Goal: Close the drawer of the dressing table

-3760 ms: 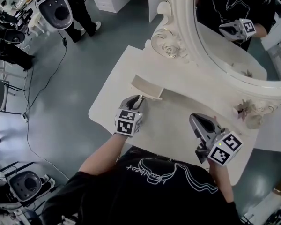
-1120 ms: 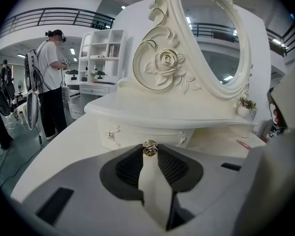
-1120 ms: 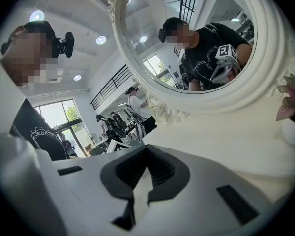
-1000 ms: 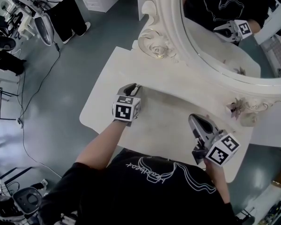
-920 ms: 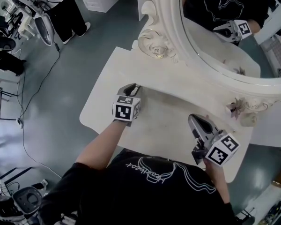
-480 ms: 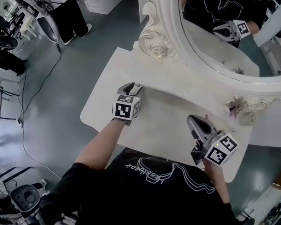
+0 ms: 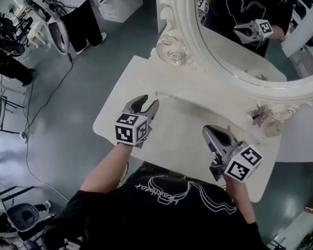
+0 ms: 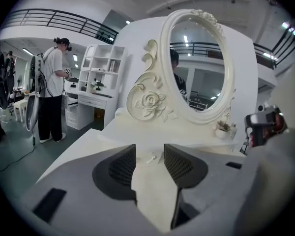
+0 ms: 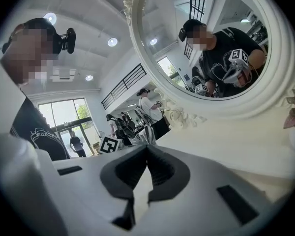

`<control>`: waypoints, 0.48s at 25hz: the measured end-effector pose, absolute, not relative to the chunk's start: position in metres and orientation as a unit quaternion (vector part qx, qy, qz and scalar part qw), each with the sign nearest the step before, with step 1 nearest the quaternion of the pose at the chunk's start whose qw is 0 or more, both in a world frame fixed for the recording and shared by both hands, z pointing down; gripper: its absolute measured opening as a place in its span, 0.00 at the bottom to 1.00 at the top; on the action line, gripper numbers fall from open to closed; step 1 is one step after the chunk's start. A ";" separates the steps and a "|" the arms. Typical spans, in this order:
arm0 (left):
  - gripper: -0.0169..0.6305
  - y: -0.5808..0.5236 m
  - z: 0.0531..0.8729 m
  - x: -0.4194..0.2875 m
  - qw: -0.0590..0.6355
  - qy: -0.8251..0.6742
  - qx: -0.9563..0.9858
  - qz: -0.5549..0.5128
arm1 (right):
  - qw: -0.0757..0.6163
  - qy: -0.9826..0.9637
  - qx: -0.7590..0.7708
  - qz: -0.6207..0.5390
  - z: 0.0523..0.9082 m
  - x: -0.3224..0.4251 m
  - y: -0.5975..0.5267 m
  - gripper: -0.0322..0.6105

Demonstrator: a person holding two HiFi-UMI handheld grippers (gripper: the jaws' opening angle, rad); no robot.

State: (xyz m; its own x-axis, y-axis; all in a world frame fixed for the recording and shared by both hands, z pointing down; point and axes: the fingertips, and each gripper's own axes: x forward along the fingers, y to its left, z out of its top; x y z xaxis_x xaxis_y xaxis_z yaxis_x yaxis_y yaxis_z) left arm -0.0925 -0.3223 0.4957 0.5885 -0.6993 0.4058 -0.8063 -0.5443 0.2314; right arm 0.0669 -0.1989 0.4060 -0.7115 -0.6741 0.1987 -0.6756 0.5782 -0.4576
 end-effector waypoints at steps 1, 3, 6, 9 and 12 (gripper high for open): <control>0.30 -0.314 0.485 -0.091 0.201 -0.424 0.874 0.126 | 0.000 -0.891 0.376 0.255 0.404 0.064 -0.196 0.05; 0.21 -0.295 0.461 -0.084 0.202 -0.397 0.889 0.110 | -0.002 -0.896 0.370 0.248 0.398 0.059 -0.191 0.05; 0.09 -0.264 0.427 -0.074 0.194 -0.356 0.910 0.085 | -0.002 -0.904 0.357 0.234 0.387 0.051 -0.183 0.05; 0.05 -0.237 0.399 -0.067 0.188 -0.330 0.923 0.068 | -0.002 -0.915 0.342 0.214 0.374 0.042 -0.175 0.05; 0.03 -0.212 0.374 -0.058 0.179 -0.304 0.934 0.051 | -0.005 -0.923 0.333 0.195 0.362 0.037 -0.166 0.05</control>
